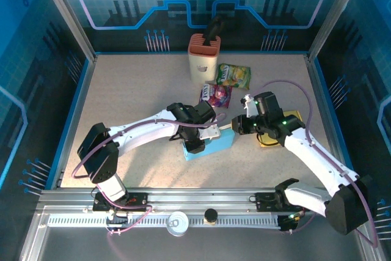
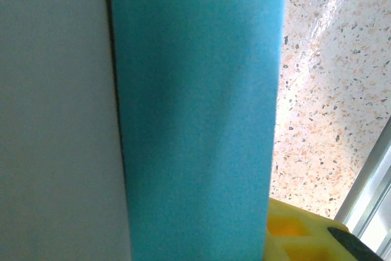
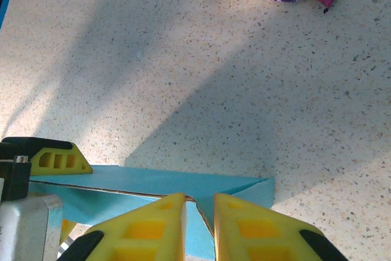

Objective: Fold the paper box

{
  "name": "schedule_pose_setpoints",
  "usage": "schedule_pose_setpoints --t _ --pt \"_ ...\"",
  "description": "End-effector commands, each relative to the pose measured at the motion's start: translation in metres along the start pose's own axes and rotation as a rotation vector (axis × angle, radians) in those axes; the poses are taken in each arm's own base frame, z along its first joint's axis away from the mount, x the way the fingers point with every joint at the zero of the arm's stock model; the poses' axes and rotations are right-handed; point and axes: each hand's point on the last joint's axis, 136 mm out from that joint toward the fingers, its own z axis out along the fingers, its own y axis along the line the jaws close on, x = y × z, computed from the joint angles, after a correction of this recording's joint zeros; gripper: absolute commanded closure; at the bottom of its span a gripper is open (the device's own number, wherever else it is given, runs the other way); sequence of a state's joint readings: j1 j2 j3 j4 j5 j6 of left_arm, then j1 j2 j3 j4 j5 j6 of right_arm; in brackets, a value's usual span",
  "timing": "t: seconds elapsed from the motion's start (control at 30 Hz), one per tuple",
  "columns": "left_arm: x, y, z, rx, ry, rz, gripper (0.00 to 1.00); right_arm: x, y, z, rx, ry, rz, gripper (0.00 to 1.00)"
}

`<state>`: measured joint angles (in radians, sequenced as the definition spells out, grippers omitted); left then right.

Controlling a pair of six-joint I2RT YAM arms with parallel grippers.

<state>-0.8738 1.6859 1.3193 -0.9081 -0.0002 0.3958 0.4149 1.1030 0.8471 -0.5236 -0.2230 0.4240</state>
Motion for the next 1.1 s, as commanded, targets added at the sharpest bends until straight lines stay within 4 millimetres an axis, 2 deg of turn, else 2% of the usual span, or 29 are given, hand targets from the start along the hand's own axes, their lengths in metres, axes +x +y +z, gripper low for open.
schedule_pose_setpoints --t 0.0,0.43,1.07 --pt "0.001 -0.004 -0.005 0.011 -0.004 0.017 0.67 0.002 0.001 0.001 0.027 0.020 -0.030 0.82" --pt "0.001 -0.004 -0.005 0.014 -0.004 0.016 0.67 0.005 -0.006 0.004 0.098 0.028 -0.058 0.89" --pt "0.001 -0.004 -0.005 0.017 0.000 0.015 0.67 0.008 -0.009 0.003 0.152 0.025 -0.096 0.86"
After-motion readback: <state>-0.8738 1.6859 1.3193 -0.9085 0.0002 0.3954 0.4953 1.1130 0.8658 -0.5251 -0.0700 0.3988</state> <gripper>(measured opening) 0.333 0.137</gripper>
